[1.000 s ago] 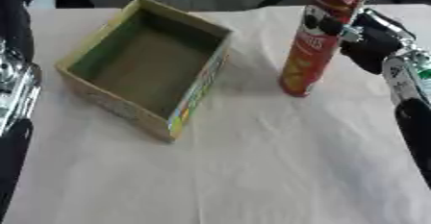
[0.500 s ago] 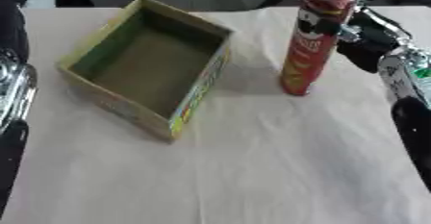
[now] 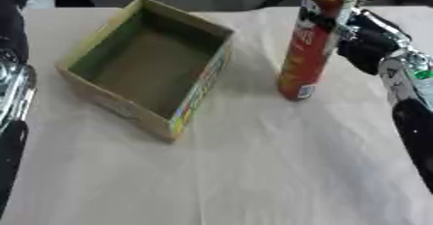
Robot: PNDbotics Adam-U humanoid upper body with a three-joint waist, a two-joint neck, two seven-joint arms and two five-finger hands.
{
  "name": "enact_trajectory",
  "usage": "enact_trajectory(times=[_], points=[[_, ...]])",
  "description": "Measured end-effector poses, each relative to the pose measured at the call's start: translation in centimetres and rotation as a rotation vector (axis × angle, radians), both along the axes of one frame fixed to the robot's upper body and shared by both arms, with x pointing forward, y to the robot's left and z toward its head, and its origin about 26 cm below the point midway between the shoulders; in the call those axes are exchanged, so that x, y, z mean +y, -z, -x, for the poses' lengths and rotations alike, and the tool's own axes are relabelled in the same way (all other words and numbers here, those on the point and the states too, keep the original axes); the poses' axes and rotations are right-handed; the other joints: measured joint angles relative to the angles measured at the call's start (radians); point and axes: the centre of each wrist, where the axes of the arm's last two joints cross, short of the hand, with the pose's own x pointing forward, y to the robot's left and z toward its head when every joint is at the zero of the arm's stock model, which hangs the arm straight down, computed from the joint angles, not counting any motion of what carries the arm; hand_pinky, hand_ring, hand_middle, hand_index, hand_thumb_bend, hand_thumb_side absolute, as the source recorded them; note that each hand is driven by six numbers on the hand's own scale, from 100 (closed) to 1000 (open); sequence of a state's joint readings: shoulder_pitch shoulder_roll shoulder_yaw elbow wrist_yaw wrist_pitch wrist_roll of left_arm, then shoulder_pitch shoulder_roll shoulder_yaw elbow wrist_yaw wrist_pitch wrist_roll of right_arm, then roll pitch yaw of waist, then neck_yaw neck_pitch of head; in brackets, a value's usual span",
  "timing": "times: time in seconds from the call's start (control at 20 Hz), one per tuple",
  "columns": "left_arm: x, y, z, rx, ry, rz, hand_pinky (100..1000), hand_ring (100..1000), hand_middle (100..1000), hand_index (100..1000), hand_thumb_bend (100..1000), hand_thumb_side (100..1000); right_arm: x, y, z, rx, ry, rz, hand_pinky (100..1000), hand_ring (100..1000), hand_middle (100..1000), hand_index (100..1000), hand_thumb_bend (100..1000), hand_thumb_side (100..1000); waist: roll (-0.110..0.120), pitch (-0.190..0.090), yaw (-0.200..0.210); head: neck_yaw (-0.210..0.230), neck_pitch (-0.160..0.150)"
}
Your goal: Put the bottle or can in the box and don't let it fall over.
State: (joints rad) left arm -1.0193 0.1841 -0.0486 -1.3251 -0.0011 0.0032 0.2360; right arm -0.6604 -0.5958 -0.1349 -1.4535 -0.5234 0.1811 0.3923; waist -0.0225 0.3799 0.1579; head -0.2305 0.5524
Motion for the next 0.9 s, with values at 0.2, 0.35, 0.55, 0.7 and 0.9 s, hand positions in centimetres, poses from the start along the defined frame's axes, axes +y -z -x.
enact_trajectory(times=[0.2, 0.35, 0.55, 0.7, 0.9], points=[[0.2, 0.4, -0.2, 0.022, -0.002, -0.002, 723, 1000, 889, 687, 156, 1000, -0.1, 0.0, 0.0, 0.002, 0.003, 0.01, 1000, 1000, 1000, 1000, 330, 146, 0.001, 0.0, -0.002, 0.0, 0.0], [0.2, 0.6, -0.3, 0.038, 0.001, 0.002, 724, 1000, 887, 678, 161, 1000, -0.1, 0.1, 0.0, -0.002, -0.003, 0.022, 1000, 1000, 1000, 1000, 237, 147, 0.001, 0.0, -0.004, 0.001, 0.0], [0.3, 1.0, -0.4, 0.064, 0.004, 0.015, 727, 1000, 883, 675, 164, 1000, -0.1, 0.1, 0.0, -0.006, -0.014, 0.031, 1000, 1000, 1000, 1000, 160, 147, 0.002, 0.0, -0.006, 0.002, 0.0], [0.3, 1.0, -0.4, 0.071, 0.006, 0.022, 727, 1000, 882, 675, 166, 1000, -0.1, 0.1, 0.0, -0.005, -0.02, 0.028, 1000, 982, 1000, 1000, 104, 138, 0.002, 0.0, -0.006, 0.002, 0.0], [0.4, 1.2, -0.4, 0.078, 0.009, 0.027, 728, 1000, 882, 677, 170, 1000, -0.1, 0.1, 0.0, -0.005, -0.029, 0.015, 1000, 909, 1000, 968, 100, 137, 0.002, 0.0, -0.006, 0.002, 0.0]])
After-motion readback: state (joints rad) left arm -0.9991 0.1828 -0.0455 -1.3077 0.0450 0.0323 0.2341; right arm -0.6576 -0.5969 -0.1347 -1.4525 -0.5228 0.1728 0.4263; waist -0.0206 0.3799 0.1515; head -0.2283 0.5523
